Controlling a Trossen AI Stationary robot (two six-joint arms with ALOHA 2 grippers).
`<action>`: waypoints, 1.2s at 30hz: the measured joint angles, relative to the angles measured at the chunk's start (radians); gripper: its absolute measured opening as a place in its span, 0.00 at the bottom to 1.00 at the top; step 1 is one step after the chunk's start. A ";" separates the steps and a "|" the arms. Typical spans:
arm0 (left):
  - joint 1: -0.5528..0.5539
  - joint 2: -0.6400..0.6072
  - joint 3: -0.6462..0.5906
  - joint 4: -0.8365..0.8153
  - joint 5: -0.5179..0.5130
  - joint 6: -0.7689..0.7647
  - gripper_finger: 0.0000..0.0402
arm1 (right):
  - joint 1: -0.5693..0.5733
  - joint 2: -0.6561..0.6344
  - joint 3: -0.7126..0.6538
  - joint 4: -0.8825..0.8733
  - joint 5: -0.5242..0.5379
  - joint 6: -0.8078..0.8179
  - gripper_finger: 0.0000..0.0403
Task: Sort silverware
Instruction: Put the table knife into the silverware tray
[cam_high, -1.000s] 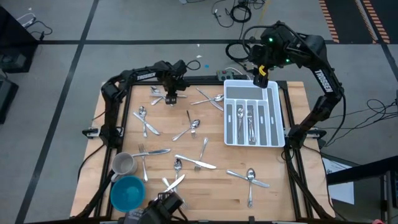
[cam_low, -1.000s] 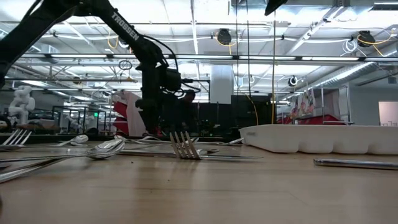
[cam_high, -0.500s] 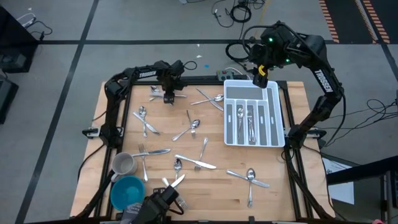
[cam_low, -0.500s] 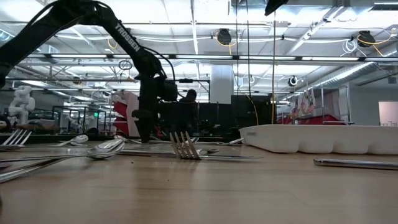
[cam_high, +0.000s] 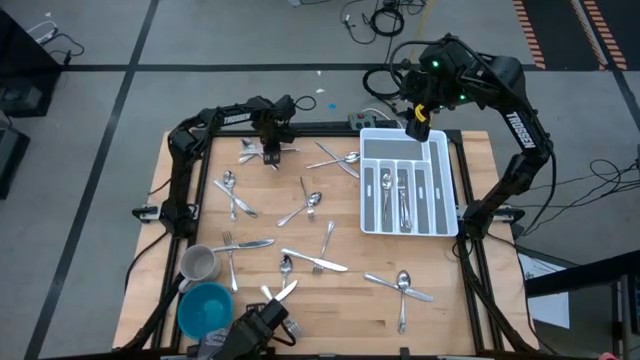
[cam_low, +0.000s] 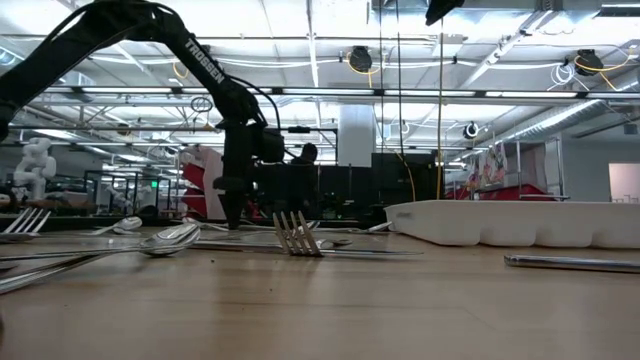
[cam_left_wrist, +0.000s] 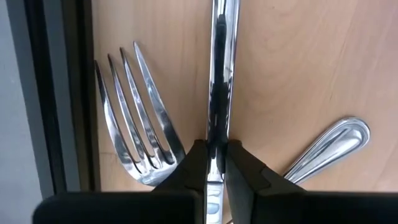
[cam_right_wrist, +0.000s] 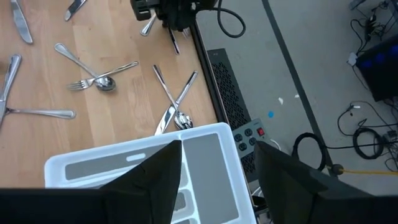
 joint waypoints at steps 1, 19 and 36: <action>0.000 -0.001 0.000 -0.004 -0.002 -0.012 0.08 | 0.000 0.000 0.000 0.000 0.000 0.001 0.48; -0.064 -0.096 -0.008 -0.102 -0.009 -0.152 0.08 | 0.000 0.000 0.000 0.000 0.000 0.000 0.48; -0.302 -0.332 0.074 0.004 -0.020 0.006 0.08 | 0.000 -0.077 -0.001 0.000 0.009 0.070 0.48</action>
